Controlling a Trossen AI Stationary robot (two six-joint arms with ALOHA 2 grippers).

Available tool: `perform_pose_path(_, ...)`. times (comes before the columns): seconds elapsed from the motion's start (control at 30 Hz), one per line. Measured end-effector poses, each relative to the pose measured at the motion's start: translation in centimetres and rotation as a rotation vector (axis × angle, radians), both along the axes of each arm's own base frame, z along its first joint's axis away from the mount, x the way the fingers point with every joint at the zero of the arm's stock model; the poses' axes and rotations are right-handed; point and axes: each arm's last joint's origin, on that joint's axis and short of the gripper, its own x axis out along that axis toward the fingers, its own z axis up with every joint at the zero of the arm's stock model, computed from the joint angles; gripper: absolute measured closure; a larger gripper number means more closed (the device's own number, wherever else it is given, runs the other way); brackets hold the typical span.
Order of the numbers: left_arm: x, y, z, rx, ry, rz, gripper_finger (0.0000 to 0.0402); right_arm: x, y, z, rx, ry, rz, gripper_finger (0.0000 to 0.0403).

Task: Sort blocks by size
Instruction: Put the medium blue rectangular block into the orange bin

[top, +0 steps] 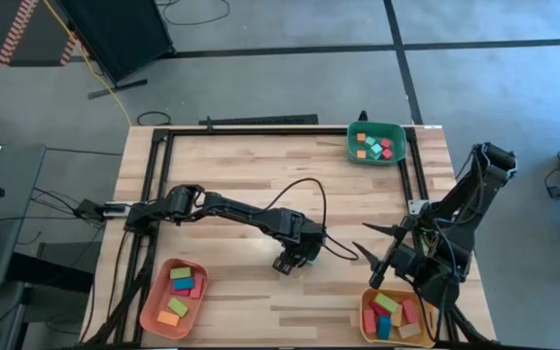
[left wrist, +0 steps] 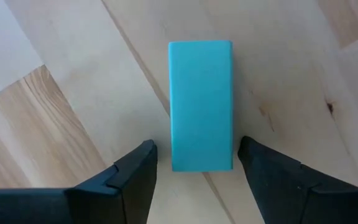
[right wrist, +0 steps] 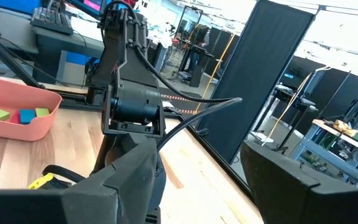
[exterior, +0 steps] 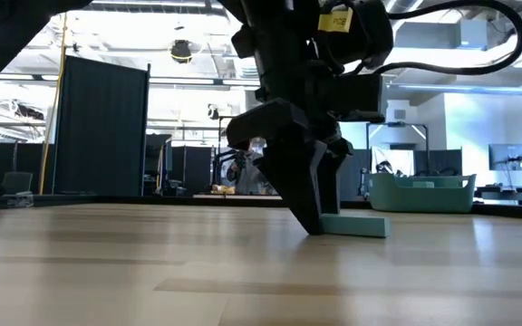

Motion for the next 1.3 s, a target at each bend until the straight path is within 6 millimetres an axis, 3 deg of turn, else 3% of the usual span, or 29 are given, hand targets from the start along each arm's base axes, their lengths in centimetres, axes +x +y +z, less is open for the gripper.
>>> perform_pose_path(0.2,-0.04,-0.08,0.02,0.011,0.002,0.0,0.0172,0.0,0.0,0.0,0.0,0.0,0.0,0.0137)
perform_pose_path(0.5,0.36,-0.4,0.14,-0.003,-0.045,0.004,0.013,0.0,0.0,0.0,0.001,0.0,0.0,0.0137)
perform_pose_path(0.77,0.82,-0.67,0.27,-0.028,-0.092,0.03,0.0138,0.02,-0.01,0.01,0.003,-0.002,-0.001,0.0137)
perform_pose_path(0.97,0.82,-0.68,0.29,-0.036,-0.089,0.042,0.0172,0.02,-0.01,0.02,0.004,-0.002,-0.001,0.0137)
perform_pose_path(1.3,0.43,-0.64,0.6,-0.019,-0.064,0.009,0.0281,0.03,-0.01,0.02,0.004,-0.003,-0.001,0.0137)
